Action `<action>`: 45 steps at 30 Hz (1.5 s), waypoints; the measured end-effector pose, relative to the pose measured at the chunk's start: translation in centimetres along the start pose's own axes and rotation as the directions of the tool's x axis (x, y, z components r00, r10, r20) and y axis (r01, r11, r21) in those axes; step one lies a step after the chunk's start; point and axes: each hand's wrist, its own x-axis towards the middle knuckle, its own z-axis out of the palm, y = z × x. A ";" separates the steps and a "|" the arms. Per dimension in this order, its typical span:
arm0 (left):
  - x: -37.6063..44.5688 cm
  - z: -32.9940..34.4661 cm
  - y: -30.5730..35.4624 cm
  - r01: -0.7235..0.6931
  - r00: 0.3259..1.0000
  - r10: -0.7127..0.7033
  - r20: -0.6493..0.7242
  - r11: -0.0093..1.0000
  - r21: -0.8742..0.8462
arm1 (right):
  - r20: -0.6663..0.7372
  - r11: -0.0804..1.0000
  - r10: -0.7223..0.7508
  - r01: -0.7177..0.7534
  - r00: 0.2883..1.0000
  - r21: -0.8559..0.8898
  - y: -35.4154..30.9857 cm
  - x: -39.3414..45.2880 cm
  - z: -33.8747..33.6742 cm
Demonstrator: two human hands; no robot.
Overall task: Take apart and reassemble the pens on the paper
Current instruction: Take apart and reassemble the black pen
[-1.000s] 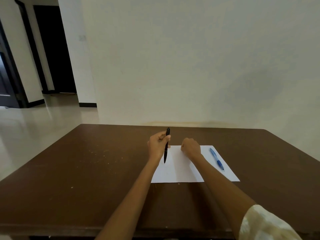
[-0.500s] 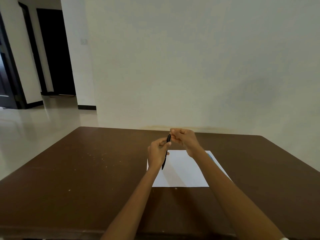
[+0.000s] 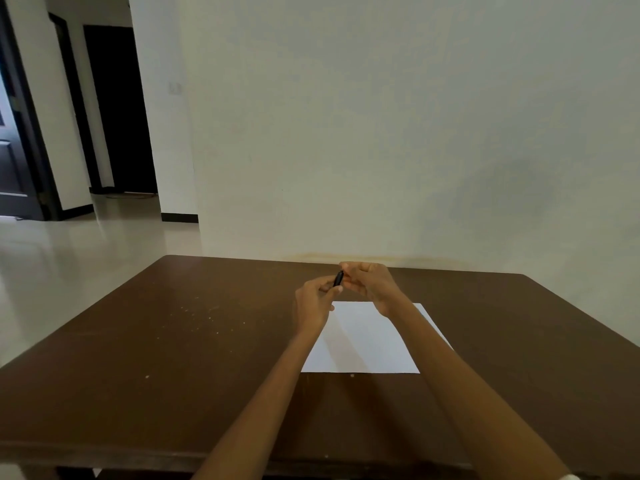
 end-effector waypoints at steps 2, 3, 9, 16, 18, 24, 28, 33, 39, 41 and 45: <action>-0.1 0.1 0.1 -0.008 1.000 0.008 0.004 1.000 0.029 | 0.016 1.000 -0.002 0.002 1.000 -0.018 -0.1 -0.1 -0.2; -0.2 0.1 0.2 -0.010 1.000 0.010 0.000 0.999 0.037 | 0.024 1.000 -0.001 0.002 1.000 -0.024 -0.2 -0.1 -0.3; -0.5 0.1 0.3 -0.022 1.000 0.023 -0.005 0.998 0.059 | 0.053 0.998 -0.019 0.023 0.998 -0.066 -0.3 -0.3 -0.8; -0.3 0.2 0.0 0.023 1.000 -0.023 -0.007 1.000 0.009 | 0.097 0.938 -0.105 0.131 0.990 -0.321 -0.6 -0.1 -0.8; -0.2 0.2 -0.1 0.032 0.999 -0.032 0.003 0.999 -0.018 | 0.112 0.929 -0.109 0.141 0.988 -0.342 -0.8 -0.1 -0.7; 0.3 0.5 0.7 0.118 0.993 -0.112 0.042 0.976 -0.183 | -0.099 0.957 -0.123 0.092 0.987 -0.276 0.0 -0.1 -1.8; 0.5 1.5 1.4 0.213 0.977 -0.196 0.089 0.940 -0.268 | -0.297 0.686 -0.235 -0.059 0.925 -0.725 2.0 -0.5 -4.5; 1.0 3.1 0.9 0.307 0.951 -0.275 0.142 0.900 -0.311 | -0.200 0.395 -0.116 -0.139 0.973 -0.908 4.6 -0.8 -7.0; 1.5 4.1 0.2 0.318 0.947 -0.281 0.159 0.894 -0.315 | -0.197 0.333 -0.100 -0.154 0.975 -0.930 5.4 0.5 -7.4; 1.5 3.9 0.1 0.317 0.947 -0.284 0.150 0.896 -0.310 | -0.190 0.354 -0.111 -0.140 0.976 -0.925 5.3 0.8 -7.4; 1.6 3.7 -0.1 0.291 0.956 -0.264 0.129 0.909 -0.297 | -0.234 0.558 -0.162 -0.107 0.959 -0.823 4.8 0.8 -6.9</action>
